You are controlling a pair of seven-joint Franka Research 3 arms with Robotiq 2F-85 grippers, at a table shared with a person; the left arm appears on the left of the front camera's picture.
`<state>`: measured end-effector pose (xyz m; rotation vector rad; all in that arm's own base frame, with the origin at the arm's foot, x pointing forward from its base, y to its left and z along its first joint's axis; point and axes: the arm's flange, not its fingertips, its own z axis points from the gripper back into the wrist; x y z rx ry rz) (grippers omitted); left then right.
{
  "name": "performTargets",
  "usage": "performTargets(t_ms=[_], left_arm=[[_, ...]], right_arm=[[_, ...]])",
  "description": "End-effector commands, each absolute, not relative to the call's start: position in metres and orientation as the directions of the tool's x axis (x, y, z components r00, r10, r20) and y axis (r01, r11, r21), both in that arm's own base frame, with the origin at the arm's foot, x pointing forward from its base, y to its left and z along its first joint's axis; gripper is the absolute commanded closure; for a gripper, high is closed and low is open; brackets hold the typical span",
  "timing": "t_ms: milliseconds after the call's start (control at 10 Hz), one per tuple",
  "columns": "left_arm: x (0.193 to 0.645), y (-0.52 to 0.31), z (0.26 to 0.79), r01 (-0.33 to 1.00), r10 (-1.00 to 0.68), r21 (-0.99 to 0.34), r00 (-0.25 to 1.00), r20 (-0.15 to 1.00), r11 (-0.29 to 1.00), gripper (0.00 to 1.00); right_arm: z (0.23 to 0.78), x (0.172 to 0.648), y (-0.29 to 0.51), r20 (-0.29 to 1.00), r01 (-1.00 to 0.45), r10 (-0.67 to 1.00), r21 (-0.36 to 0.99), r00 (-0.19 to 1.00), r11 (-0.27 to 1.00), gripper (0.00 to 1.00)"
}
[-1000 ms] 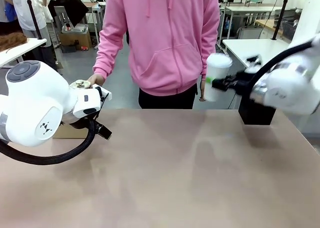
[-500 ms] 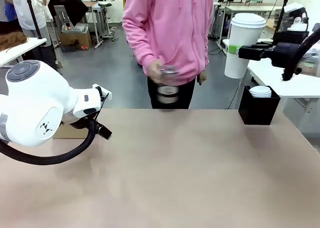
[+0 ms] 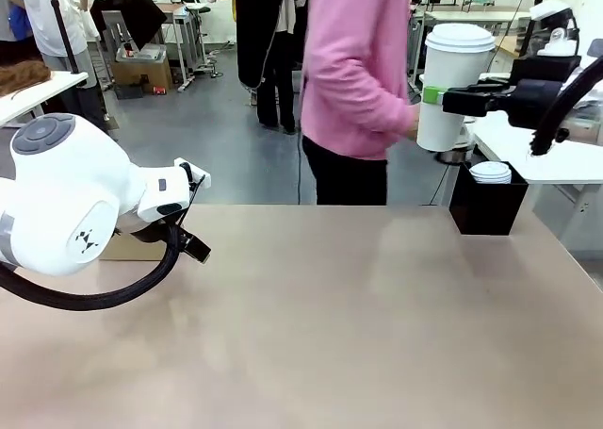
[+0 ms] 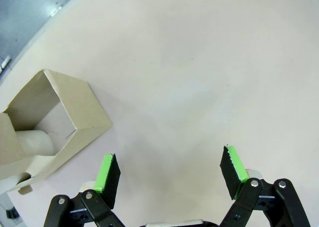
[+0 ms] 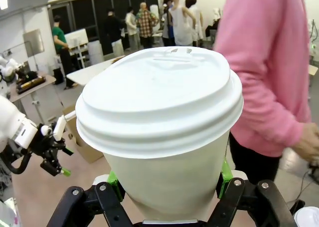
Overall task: Pour a drink into a cup and package it in a carrier.
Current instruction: When a person places the Paper Cup Lid on the 600 ml Paper Cup , lift the 600 ml Paper Cup, then position the Cup Carrier in the center of the table.
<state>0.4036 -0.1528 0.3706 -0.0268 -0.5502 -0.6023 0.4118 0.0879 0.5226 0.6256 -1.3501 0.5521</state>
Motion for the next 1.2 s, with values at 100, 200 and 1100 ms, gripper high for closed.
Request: performTargets(t_ms=[100,200,1100], left_arm=[[0.403,-0.152,0.371,0.544,-0.529,0.131,0.686,0.499,0.829,0.0],[0.403,-0.152,0.371,0.544,-0.529,0.131,0.686,0.499,0.829,0.0],[0.402,-0.152,0.409,0.517,-0.512,0.135,0.711,0.483,0.845,0.0]], right_arm=[[0.523,0.414,0.085,0.99,-0.688,-0.002,0.099,0.141,0.719,0.2],[0.523,0.414,0.085,0.99,-0.688,-0.002,0.099,0.141,0.719,0.2],[0.523,0.414,0.085,0.99,-0.688,-0.002,0.099,0.141,0.719,0.2]])
